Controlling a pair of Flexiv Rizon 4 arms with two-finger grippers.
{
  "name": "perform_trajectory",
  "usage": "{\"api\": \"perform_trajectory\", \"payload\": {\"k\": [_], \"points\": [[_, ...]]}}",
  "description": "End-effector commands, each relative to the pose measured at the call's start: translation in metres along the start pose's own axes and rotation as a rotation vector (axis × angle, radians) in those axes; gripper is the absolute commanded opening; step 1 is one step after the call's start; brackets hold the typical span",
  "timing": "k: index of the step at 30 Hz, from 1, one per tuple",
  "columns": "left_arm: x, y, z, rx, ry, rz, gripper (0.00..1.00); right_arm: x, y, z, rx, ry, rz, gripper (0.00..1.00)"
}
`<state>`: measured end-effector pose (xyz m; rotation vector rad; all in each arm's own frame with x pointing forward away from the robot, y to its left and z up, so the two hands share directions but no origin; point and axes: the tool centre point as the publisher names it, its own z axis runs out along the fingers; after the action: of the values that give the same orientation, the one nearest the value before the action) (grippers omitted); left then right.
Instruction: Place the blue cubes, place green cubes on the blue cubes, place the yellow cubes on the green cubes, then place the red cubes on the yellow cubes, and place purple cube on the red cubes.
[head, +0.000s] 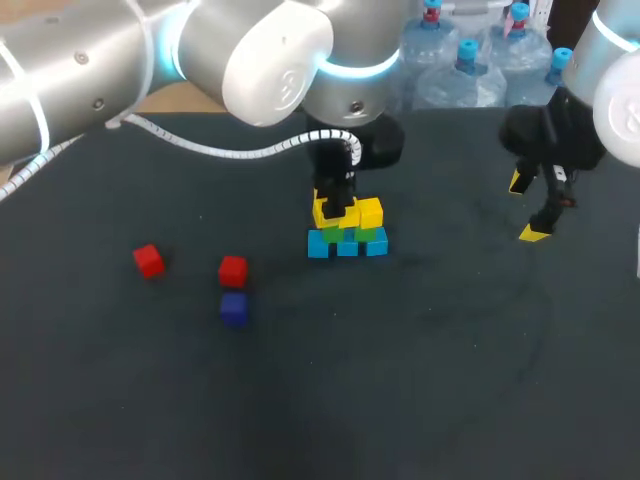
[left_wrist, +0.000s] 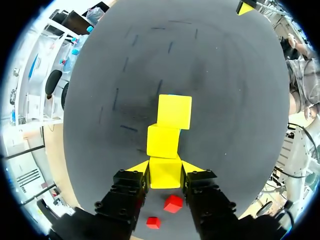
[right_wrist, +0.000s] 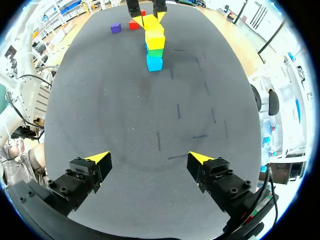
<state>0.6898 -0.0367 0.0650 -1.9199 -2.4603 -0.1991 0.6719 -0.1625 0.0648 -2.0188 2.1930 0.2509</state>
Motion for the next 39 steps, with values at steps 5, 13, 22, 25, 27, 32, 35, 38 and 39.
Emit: {"api": "perform_trajectory", "payload": {"k": [5, 13, 22, 25, 27, 32, 35, 38, 39], "points": [[-0.0014, 0.0031, 0.0028, 0.011, 0.002, 0.005, 0.00, 0.0002, -0.0009, 0.0006, -0.001, -0.001, -0.001, 1.00], [-0.0015, 0.0029, 0.0037, 0.013, 0.001, 0.006, 0.00, 0.0002, -0.0009, 0.0006, -0.001, -0.001, -0.001, 1.00], [-0.0033, 0.0026, 0.0040, 0.015, 0.003, 0.011, 0.00, 0.0002, -0.0009, 0.0006, -0.001, -0.001, -0.001, 1.00], [-0.0037, 0.0024, 0.0041, 0.016, 0.002, 0.012, 0.00, 0.0002, -0.0009, 0.0006, -0.001, -0.001, -0.001, 1.00], [-0.0039, 0.0024, 0.0042, 0.017, 0.002, 0.012, 0.00, 0.0002, -0.0009, 0.0006, -0.001, -0.001, -0.001, 1.00], [-0.0041, 0.0023, 0.0043, 0.019, 0.003, 0.012, 0.00, 0.0002, -0.0009, 0.0006, -0.001, -0.001, -0.001, 1.00], [-0.0037, 0.0026, 0.0047, 0.020, 0.005, 0.011, 0.00, 0.0002, -0.0009, 0.0006, -0.001, -0.001, -0.001, 1.00], [-0.0030, 0.0027, 0.0048, 0.021, 0.007, 0.008, 0.00, 0.0002, -0.0009, 0.0006, -0.001, -0.001, -0.001, 1.00], [-0.0027, 0.0027, 0.0048, 0.021, 0.007, 0.008, 0.00, 0.0002, -0.0009, 0.0006, -0.001, -0.001, -0.001, 1.00]]}}
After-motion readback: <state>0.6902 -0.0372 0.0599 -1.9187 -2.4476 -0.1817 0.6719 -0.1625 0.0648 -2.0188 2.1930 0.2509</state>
